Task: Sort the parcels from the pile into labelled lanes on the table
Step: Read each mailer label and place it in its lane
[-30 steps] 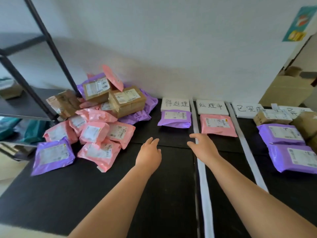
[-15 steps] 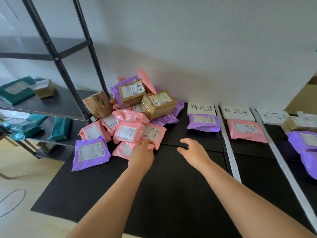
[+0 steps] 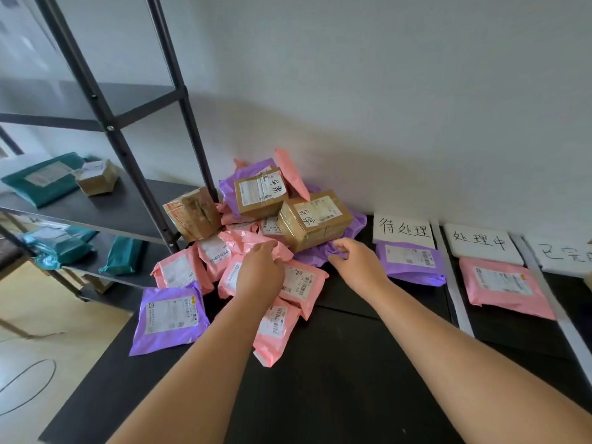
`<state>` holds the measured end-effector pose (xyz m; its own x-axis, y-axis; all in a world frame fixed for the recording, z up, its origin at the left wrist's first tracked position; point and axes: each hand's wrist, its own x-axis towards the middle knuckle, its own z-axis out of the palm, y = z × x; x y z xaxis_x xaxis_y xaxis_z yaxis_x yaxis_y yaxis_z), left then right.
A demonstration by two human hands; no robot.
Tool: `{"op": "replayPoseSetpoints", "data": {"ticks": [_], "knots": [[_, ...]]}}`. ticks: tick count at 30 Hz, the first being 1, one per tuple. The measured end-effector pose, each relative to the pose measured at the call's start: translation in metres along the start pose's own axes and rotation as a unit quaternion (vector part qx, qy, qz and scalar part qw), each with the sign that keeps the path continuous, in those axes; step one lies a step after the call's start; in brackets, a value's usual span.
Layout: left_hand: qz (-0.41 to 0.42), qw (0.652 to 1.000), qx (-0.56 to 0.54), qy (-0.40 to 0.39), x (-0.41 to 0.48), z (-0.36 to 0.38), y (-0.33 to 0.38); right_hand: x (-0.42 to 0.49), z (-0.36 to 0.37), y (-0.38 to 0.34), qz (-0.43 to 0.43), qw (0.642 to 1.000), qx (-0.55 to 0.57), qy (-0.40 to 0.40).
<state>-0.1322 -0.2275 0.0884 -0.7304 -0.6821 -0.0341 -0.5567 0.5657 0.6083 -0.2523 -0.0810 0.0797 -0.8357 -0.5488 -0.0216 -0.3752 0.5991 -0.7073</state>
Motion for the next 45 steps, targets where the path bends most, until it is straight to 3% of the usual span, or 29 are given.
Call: {"op": "replayPoseSetpoints", "data": {"ticks": [11,18,27,34,40,45], "knots": [[0.052,0.998,-0.016,0.021,0.124,-0.025,-0.006,0.132,0.026,-0.058,-0.015,0.993,-0.056,0.099],[0.038,0.997,-0.065,0.010,0.175,-0.031,-0.032,0.210,0.055,-0.081,0.006,0.980,-0.175,0.095],[0.057,0.994,-0.092,-0.025,0.202,-0.033,-0.048,0.244,0.071,-0.086,0.060,0.969,-0.212,0.116],[0.059,0.988,-0.136,-0.030,0.204,-0.046,-0.035,0.234,0.059,-0.098,-0.012,0.958,-0.172,0.228],[0.036,0.973,-0.229,-0.017,0.192,-0.061,-0.008,0.184,0.038,-0.098,-0.113,0.921,-0.186,0.322],[-0.019,0.949,-0.316,0.001,0.160,-0.082,0.021,0.121,0.025,-0.086,-0.196,0.892,-0.219,0.344]]}}
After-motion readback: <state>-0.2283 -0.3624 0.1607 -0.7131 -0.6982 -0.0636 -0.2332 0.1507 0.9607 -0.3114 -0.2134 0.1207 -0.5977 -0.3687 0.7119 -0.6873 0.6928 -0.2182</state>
